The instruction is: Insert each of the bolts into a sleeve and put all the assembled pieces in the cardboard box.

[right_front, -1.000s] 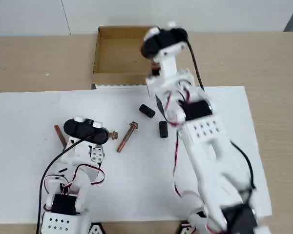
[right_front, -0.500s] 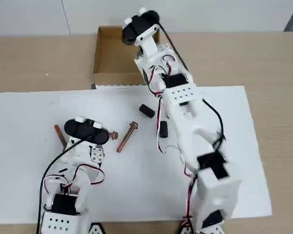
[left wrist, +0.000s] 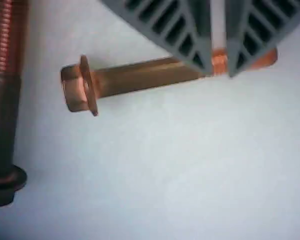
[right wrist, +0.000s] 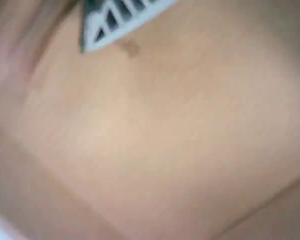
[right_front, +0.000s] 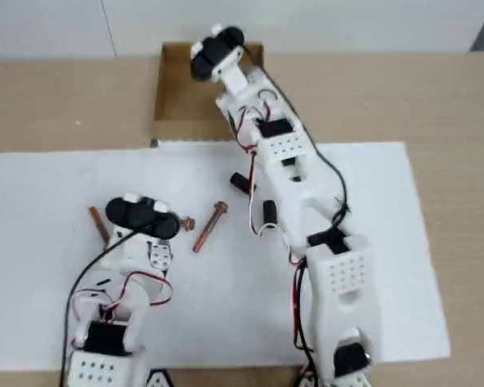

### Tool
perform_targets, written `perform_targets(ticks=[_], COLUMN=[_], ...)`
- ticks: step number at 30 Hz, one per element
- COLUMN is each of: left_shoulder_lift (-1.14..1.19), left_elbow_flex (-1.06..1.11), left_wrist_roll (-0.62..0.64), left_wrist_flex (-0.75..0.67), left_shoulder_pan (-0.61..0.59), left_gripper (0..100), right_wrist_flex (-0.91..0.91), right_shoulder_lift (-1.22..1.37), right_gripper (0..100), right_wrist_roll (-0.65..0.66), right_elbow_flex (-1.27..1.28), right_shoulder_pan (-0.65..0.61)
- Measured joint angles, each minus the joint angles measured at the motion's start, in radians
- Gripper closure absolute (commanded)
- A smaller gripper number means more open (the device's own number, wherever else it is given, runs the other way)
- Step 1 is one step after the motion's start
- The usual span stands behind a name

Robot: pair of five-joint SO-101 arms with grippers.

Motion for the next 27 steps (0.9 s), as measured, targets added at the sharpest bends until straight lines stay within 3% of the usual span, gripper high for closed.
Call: perform_targets(ticks=[8, 14, 18, 27], left_shoulder_lift=[0.000, 0.000, 0.000, 0.000], left_elbow_flex=[0.000, 0.000, 0.000, 0.000], left_wrist_roll=[-0.002, -0.002, -0.002, -0.002], left_wrist_flex=[0.000, 0.000, 0.000, 0.000], left_shoulder_pan=[0.000, 0.000, 0.000, 0.000], left_gripper=[99, 99, 99, 99], right_wrist_flex=[0.029, 0.247, 0.387, 0.643], right_shoulder_lift=[-0.002, -0.147, -0.249, -0.423], right_gripper=[88.7, 89.5, 99.8, 99.5], right_wrist_roll=[0.002, 0.000, 0.000, -0.035], right_elbow_flex=[-0.005, -0.006, -0.006, -0.006], right_shoulder_pan=[0.023, 0.026, 0.031, 0.032])
